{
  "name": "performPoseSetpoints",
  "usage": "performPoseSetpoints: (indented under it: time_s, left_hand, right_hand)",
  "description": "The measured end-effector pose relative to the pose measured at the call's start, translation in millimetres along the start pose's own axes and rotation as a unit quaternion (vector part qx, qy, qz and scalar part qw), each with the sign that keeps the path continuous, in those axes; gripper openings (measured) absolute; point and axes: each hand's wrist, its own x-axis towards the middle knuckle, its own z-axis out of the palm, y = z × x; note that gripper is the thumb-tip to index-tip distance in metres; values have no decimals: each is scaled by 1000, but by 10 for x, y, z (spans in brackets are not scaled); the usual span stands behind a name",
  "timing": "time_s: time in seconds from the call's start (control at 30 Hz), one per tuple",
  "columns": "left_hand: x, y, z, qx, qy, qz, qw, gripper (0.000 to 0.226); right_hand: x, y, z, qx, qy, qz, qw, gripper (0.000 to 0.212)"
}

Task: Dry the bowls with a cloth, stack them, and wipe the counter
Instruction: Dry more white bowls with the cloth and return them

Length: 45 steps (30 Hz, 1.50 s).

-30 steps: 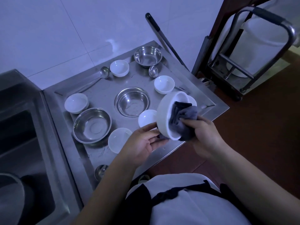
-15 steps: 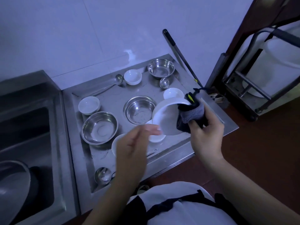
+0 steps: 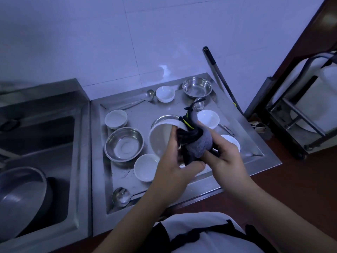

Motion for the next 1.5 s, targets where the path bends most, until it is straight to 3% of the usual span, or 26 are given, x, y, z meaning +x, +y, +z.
performPoseSetpoints:
  time_s: [0.1, 0.23, 0.27, 0.33, 0.5, 0.6, 0.7, 0.87, 1.03, 1.13, 1.2, 1.27, 1.37, 1.5]
  left_hand:
    - [15, -12, -87, -22, -22, -22, 999, 68]
    - [10, -8, -210, -52, -25, -48, 997, 71]
    - [-6, -3, -247, -52, -28, -51, 997, 71]
    - [-41, 23, -288, -21, -41, -43, 998, 68]
    - [-55, 21, -237, 91, -43, -24, 995, 58]
    - [-84, 20, -230, 99, -64, -47, 992, 55]
    - [-127, 31, -228, 87, -114, -86, 986, 57]
    - [-210, 32, -209, -110, -149, -110, 976, 69]
    - [-263, 62, -224, -281, -147, -103, 943, 71]
    - [-309, 53, -164, -325, -107, -99, 934, 49]
    - [-343, 47, -107, -376, -68, -97, 919, 45]
    - [-351, 20, -56, -417, -11, -102, 903, 54]
    - [-368, -21, 45, -425, 57, -106, 897, 65]
    - [-461, -26, 168, -424, 91, -115, 894, 88]
  right_hand:
    - [11, -51, -40, -8, -90, -24, 996, 65]
    - [138, -251, -102, -130, -190, -92, 969, 57]
    - [185, -311, -117, -137, -214, -87, 963, 53]
    - [226, -419, -130, -139, -237, -45, 960, 67]
    - [122, -458, -87, -116, -216, 27, 969, 55]
    - [91, -455, -95, -125, -209, 49, 969, 58]
    - [118, -445, -138, -88, -233, 80, 965, 47]
    - [119, -383, -315, -14, -205, 122, 971, 44]
    - [-127, -272, -358, 86, -97, 109, 986, 39]
    - [-327, -229, -315, 108, -84, 28, 990, 57]
    - [-464, -196, -261, 141, -92, 5, 986, 67]
    - [-600, -170, -217, 173, -82, -12, 981, 65]
    - [-825, -114, -144, 172, -67, -31, 982, 77]
    - [-1104, -52, -27, 49, -22, -56, 997, 76]
